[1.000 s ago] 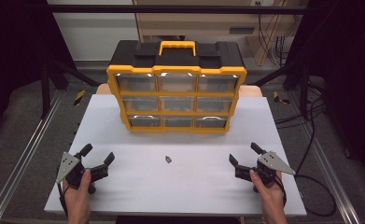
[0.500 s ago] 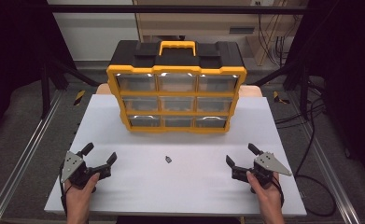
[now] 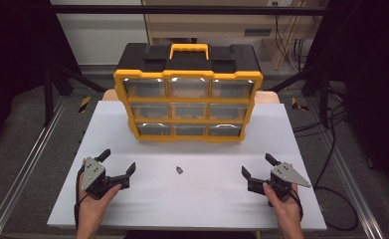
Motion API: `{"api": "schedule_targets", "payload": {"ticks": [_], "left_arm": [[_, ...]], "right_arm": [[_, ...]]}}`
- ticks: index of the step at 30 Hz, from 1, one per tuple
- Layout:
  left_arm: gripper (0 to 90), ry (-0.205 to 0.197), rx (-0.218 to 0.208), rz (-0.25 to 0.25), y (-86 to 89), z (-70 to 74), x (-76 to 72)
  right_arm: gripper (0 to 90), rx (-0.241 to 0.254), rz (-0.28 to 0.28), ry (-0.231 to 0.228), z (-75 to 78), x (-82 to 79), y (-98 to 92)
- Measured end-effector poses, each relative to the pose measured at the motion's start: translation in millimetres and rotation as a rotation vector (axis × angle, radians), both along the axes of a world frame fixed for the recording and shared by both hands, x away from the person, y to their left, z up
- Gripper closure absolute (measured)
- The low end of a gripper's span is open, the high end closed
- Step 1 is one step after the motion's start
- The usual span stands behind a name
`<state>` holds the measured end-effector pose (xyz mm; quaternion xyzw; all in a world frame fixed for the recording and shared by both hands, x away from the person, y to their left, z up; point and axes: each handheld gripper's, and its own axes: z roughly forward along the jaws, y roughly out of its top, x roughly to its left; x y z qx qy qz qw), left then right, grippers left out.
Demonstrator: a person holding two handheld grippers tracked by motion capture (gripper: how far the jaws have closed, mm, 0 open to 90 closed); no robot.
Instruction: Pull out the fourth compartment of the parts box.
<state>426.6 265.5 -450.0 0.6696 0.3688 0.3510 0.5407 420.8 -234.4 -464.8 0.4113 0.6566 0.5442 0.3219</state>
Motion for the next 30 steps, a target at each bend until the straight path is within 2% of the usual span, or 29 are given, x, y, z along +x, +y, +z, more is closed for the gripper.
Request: {"api": "schedule_targets", "payload": {"ticks": [3,8,9,10,11,12,14,15,18,19,20,21,22,23,25,26,27,30], "left_arm": [[1.2,-0.005,0.082,-0.030,-8.6,5.2,6.8],[2.1,-0.014,0.136,-0.029,-15.6,16.7,16.9],[2.0,-0.029,0.169,-0.035,-17.7,20.3,21.1],[2.3,-0.019,0.224,-0.030,-21.3,24.3,24.5],[2.4,-0.024,0.243,-0.037,-23.2,26.6,26.2],[2.4,-0.024,0.243,-0.037,-23.2,26.6,26.2],[2.4,-0.047,0.322,-0.044,-29.9,34.0,30.5],[2.5,-0.047,0.322,-0.044,-29.9,34.0,30.5],[3.2,-0.077,0.417,-0.054,-38.5,43.0,33.5],[3.6,-0.103,0.481,-0.058,-44.6,48.7,35.4],[4.0,-0.115,0.519,-0.062,-47.6,50.9,36.9],[4.2,-0.115,0.519,-0.062,-47.6,50.9,36.9],[4.2,-0.127,0.556,-0.059,-50.6,52.2,38.4],[5.2,-0.146,0.620,-0.051,-55.4,53.7,41.0],[6.3,-0.157,0.651,-0.042,-58.8,54.5,43.4],[6.6,-0.157,0.651,-0.042,-58.8,54.5,43.4],[7.0,-0.170,0.690,-0.027,-61.7,54.8,46.1],[8.6,-0.182,0.714,-0.013,-64.4,55.2,48.7]], "right_arm": [[3.9,0.009,-0.004,0.009,-0.1,0.1,-0.7],[3.9,-0.008,0.002,0.012,-1.4,0.4,0.6],[3.9,-0.011,0.004,0.013,-1.4,0.3,1.0],[3.9,-0.010,0.004,0.013,-1.0,-0.2,1.5],[3.9,-0.010,0.004,0.013,-0.8,-0.6,1.7],[3.9,-0.008,0.002,0.012,-0.5,-1.0,2.3],[3.9,-0.012,0.001,0.012,-0.3,-1.0,3.2],[3.9,-0.015,0.001,0.013,-0.3,-0.7,3.4],[3.9,-0.014,0.000,0.015,-0.4,-0.3,4.0],[3.9,-0.017,-0.002,0.013,-0.7,-0.3,4.4],[3.9,-0.021,-0.003,0.015,-1.0,-0.7,4.6],[3.9,-0.021,-0.003,0.015,-1.0,-0.7,4.6],[3.9,-0.027,0.000,0.017,-1.1,-1.4,4.6],[3.7,-0.030,-0.001,0.014,-0.7,-2.5,4.6],[3.7,-0.028,-0.004,0.014,-0.4,-2.5,4.2],[3.7,-0.028,-0.004,0.014,-0.4,-2.5,4.2],[3.7,-0.026,-0.007,0.015,-0.4,-2.3,3.8],[3.7,-0.027,-0.008,0.016,-0.6,-1.7,3.9]]}}
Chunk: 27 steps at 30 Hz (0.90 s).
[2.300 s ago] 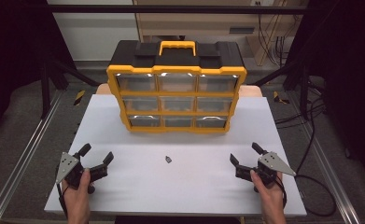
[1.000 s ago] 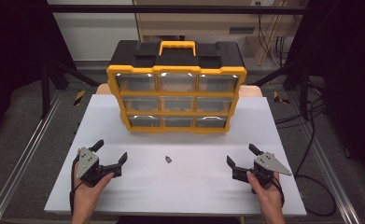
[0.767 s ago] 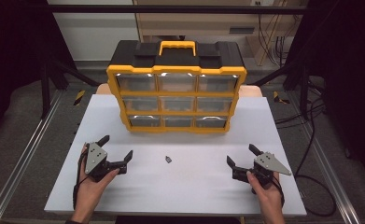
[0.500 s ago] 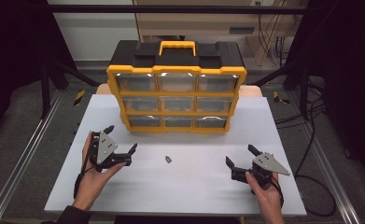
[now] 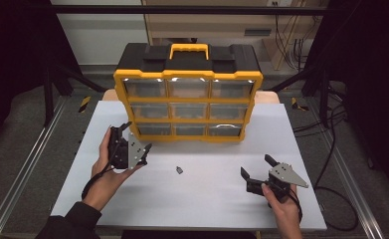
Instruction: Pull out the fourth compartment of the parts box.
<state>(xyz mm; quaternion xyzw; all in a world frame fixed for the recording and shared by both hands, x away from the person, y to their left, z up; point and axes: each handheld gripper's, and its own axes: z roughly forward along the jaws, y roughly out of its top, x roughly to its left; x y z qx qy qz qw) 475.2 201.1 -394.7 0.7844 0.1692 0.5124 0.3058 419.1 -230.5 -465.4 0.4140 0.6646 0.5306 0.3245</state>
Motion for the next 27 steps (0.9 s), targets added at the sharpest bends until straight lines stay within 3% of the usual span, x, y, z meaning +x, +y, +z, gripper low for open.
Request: {"api": "schedule_targets", "payload": {"ticks": [2,3,4,5,6,11,12,16,17,18,21,27], "left_arm": [[11.4,-0.022,0.031,0.016,-2.7,1.7,1.2],[12.2,-0.051,0.046,0.026,-5.4,4.1,1.2],[12.7,-0.051,0.046,0.026,-5.4,4.1,1.2],[14.2,-0.083,0.087,0.036,-8.2,4.9,1.7],[16.1,-0.100,0.103,0.037,-9.4,5.0,2.2],[25.1,-0.149,0.155,0.054,-13.3,2.7,5.6],[28.4,-0.189,0.200,0.063,-14.6,1.8,6.7],[36.2,-0.232,0.240,0.072,-17.0,2.0,10.5],[38.5,-0.263,0.278,0.082,-18.4,3.3,13.1],[41.4,-0.263,0.278,0.082,-18.4,3.3,13.1],[47.8,-0.304,0.363,0.103,-20.0,5.5,19.4],[57.6,-0.375,0.437,0.121,-20.6,4.9,27.0]], "right_arm": [[3.7,0.000,0.002,-0.002,0.3,-0.1,0.3],[3.7,0.000,0.002,-0.002,0.5,-0.5,0.4],[3.7,0.000,0.002,-0.002,0.5,-0.5,0.4],[3.7,-0.001,0.002,-0.003,0.7,-0.9,0.4],[3.7,0.001,-0.001,-0.002,0.9,-1.0,0.1],[3.7,0.004,-0.002,-0.005,1.1,-1.1,-1.3],[3.7,0.005,-0.003,-0.004,0.7,-0.8,-1.1],[3.7,0.001,0.005,0.000,0.2,0.0,0.9],[3.7,-0.002,0.006,-0.001,0.1,0.0,1.4],[3.7,-0.002,0.006,-0.001,0.1,0.0,1.4],[3.7,-0.003,0.008,0.000,-0.2,0.0,2.0],[3.7,-0.003,0.010,0.003,-0.5,0.2,2.8]]}}
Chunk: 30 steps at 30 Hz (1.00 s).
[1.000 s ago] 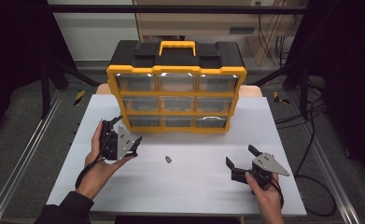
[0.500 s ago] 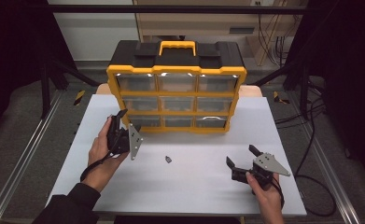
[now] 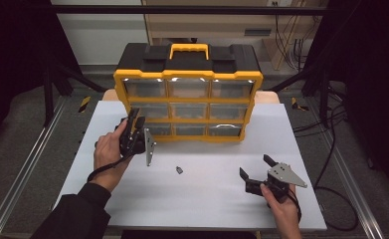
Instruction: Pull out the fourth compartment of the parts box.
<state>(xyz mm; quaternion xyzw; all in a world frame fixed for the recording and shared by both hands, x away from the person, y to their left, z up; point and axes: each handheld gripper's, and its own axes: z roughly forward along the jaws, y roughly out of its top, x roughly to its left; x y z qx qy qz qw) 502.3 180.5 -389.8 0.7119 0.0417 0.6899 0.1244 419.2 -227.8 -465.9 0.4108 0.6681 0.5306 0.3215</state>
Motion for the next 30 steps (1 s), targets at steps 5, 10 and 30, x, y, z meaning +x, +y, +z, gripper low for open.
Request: {"api": "schedule_targets", "payload": {"ticks": [5,10,30], "left_arm": [[62.6,-0.031,0.036,0.002,-1.2,-0.8,4.6],[64.2,-0.044,0.067,0.029,0.5,-0.8,10.9],[68.9,-0.068,0.106,0.035,5.2,-6.1,23.6]], "right_arm": [[3.7,0.001,0.002,0.003,-0.3,0.2,0.7],[3.8,-0.003,0.004,0.005,-0.6,0.5,0.8],[3.7,-0.012,0.012,0.009,-1.5,1.1,2.6]]}}
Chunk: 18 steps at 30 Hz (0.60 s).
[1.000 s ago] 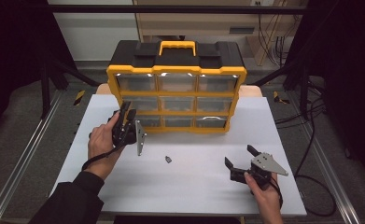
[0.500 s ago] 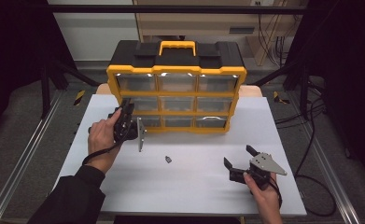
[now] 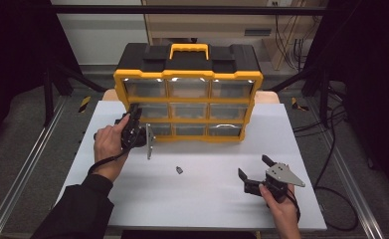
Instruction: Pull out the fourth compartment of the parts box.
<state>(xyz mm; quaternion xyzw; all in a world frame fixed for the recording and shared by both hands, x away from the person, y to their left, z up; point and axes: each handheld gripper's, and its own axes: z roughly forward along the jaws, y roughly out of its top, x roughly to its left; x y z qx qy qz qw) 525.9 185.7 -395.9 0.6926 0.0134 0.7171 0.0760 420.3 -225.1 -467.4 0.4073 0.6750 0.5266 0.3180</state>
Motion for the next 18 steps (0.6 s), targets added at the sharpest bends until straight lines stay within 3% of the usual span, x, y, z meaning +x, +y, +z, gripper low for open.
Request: {"api": "schedule_targets", "payload": {"ticks": [18], "left_arm": [[78.0,-0.059,0.040,-0.013,-2.4,-2.1,-0.2]], "right_arm": [[3.7,0.005,-0.007,0.000,0.0,0.5,-2.9]]}}
